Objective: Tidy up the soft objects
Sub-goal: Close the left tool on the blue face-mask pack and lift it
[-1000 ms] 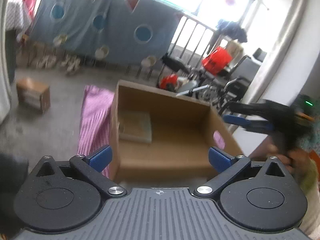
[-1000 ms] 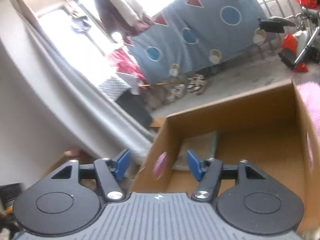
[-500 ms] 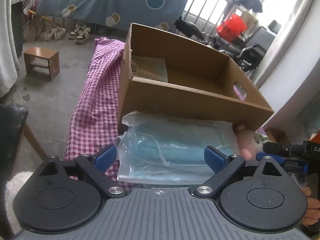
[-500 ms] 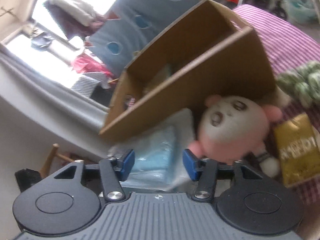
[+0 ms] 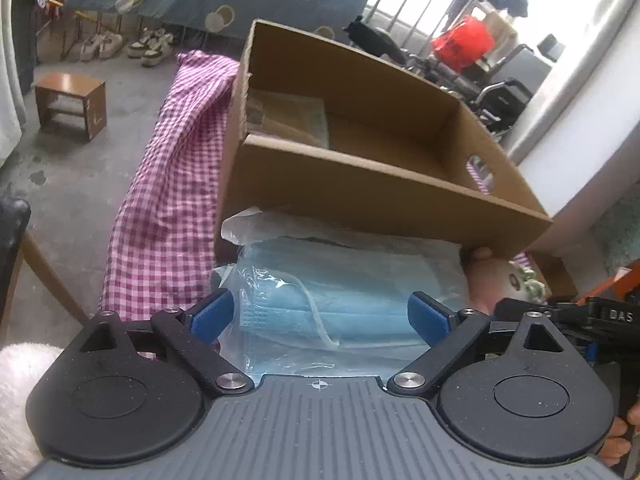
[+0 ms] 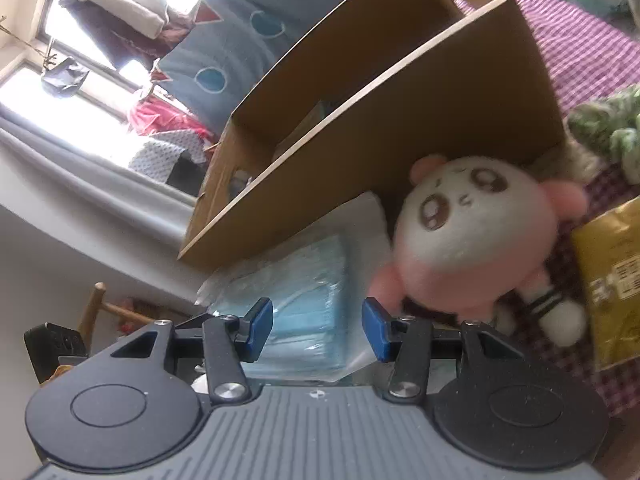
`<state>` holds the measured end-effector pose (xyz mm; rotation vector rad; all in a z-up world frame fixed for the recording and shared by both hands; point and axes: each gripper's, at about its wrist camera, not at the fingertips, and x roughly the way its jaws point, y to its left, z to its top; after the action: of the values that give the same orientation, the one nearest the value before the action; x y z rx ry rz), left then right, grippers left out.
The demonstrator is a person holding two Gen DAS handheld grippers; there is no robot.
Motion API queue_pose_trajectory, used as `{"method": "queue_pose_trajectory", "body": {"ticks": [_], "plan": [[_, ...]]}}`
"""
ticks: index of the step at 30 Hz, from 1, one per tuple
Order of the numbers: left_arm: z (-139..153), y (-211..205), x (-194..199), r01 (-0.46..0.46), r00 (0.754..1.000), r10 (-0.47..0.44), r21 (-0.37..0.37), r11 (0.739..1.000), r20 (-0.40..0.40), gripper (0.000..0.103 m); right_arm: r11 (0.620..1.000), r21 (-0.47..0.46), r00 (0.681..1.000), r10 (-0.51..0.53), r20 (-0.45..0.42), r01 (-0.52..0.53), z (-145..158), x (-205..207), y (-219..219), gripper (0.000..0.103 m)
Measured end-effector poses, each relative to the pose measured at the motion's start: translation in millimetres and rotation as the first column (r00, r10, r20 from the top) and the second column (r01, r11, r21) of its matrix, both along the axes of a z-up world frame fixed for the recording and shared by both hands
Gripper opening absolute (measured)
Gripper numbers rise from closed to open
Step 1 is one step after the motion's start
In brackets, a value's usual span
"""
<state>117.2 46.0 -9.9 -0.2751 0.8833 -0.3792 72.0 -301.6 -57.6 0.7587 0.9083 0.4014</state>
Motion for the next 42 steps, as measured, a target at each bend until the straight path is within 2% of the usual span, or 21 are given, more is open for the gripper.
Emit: {"method": "queue_pose_trajectory", "body": {"ticks": [8, 17, 22, 27, 29, 31, 32, 37, 42], "plan": [[5, 3, -14, 0.015, 1.000, -0.016, -0.054, 0.998, -0.016, 0.095, 1.000, 0.004, 1.000, 0.029, 0.009, -0.029, 6, -3, 3, 0.052], [5, 8, -29, 0.024, 0.999, -0.028, -0.112, 0.993, -0.030, 0.095, 0.998, 0.006, 0.996, 0.060, 0.063, -0.061, 18, -4, 10, 0.052], [3, 9, -33, 0.049, 0.998, -0.052, -0.106, 0.993, -0.024, 0.095, 0.996, 0.004, 0.991, 0.083, 0.104, -0.084, 23, -2, 16, 0.052], [1, 11, -34, 0.030, 1.000, -0.031, -0.077, 0.997, -0.004, 0.093, 0.995, 0.021, 0.994, 0.091, 0.067, -0.093, 17, 1, 13, 0.052], [1, 13, -34, 0.025, 1.000, -0.024, -0.078, 0.997, 0.009, 0.089, 0.994, 0.051, 0.993, 0.099, 0.065, -0.102, 17, -1, 10, 0.053], [-1, 15, -32, 0.011, 1.000, -0.011, -0.077, 0.997, 0.004, 0.080, 0.991, 0.074, 0.993, 0.107, 0.060, -0.111, 16, -4, 6, 0.053], [-2, 17, -31, 0.004, 1.000, -0.004, -0.080, 0.997, -0.002, 0.079, 0.990, 0.086, 0.993, 0.105, 0.055, -0.110, 14, -6, 4, 0.054], [-8, 26, -24, -0.037, 0.999, 0.035, -0.104, 0.994, -0.029, 0.066, 0.986, 0.144, 0.996, 0.088, -0.005, -0.086, 0, -17, -1, 0.054], [-10, 24, -22, -0.049, 0.999, 0.049, -0.079, 0.996, -0.013, 0.052, 0.989, 0.144, 0.996, 0.032, -0.080, -0.020, -21, -18, 0, 0.054]]}}
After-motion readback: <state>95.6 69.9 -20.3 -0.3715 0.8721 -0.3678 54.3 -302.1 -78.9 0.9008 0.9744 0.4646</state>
